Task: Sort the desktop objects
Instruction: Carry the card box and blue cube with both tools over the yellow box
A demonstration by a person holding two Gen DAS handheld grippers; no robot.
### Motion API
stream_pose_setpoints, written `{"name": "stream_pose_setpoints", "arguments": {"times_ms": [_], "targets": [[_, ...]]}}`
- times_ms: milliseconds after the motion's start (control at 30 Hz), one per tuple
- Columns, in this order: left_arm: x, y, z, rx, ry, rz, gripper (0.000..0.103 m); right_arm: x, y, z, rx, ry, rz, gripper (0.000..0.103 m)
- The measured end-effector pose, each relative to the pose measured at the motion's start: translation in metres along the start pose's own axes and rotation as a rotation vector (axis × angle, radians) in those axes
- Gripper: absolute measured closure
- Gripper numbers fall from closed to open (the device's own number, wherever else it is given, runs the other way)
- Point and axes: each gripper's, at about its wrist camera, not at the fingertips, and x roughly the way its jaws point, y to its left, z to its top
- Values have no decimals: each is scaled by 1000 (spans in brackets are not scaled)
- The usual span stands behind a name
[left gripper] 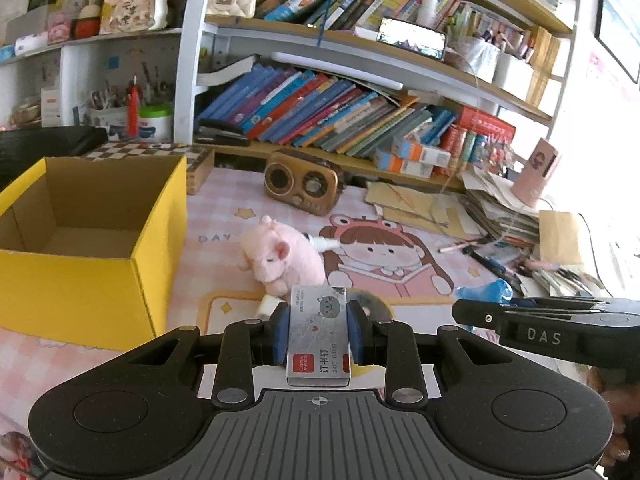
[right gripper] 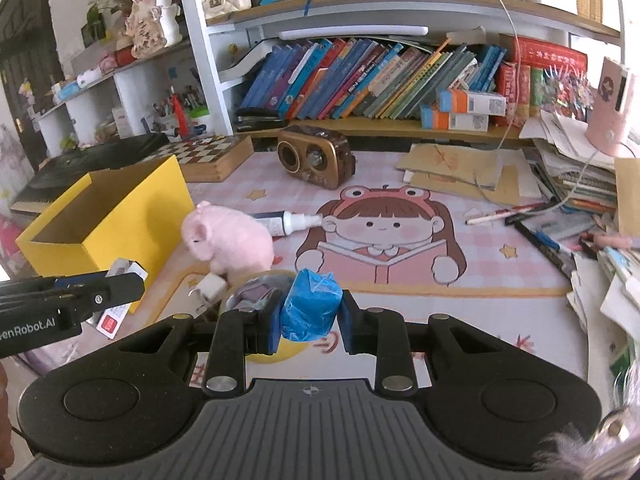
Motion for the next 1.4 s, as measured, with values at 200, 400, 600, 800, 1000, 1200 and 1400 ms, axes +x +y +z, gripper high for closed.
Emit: {"name": "stream_pose_setpoints", "arguments": {"times_ms": [200, 400, 600, 800, 1000, 1200, 1400], "targets": [[-24, 26, -16, 0, 14, -23, 75, -6, 32, -17, 4, 22, -7, 77], [-56, 56, -33, -17, 27, -19, 75, -9, 75, -35, -2, 81, 19, 77], [-84, 85, -50, -24, 39, -7, 75, -15, 122, -57, -32, 109, 44, 77], [-109, 113, -64, -39, 32, 18, 75, -20, 159, -75, -32, 121, 63, 77], [-130, 133, -72, -56, 20, 42, 75, -22, 192, -83, -64, 131, 100, 77], [-147, 154, -78, -99, -7, 79, 75, -21, 220, -87, -112, 136, 141, 77], [-157, 169, -81, -125, -25, 105, 75, -18, 239, -86, -141, 139, 166, 77]]}}
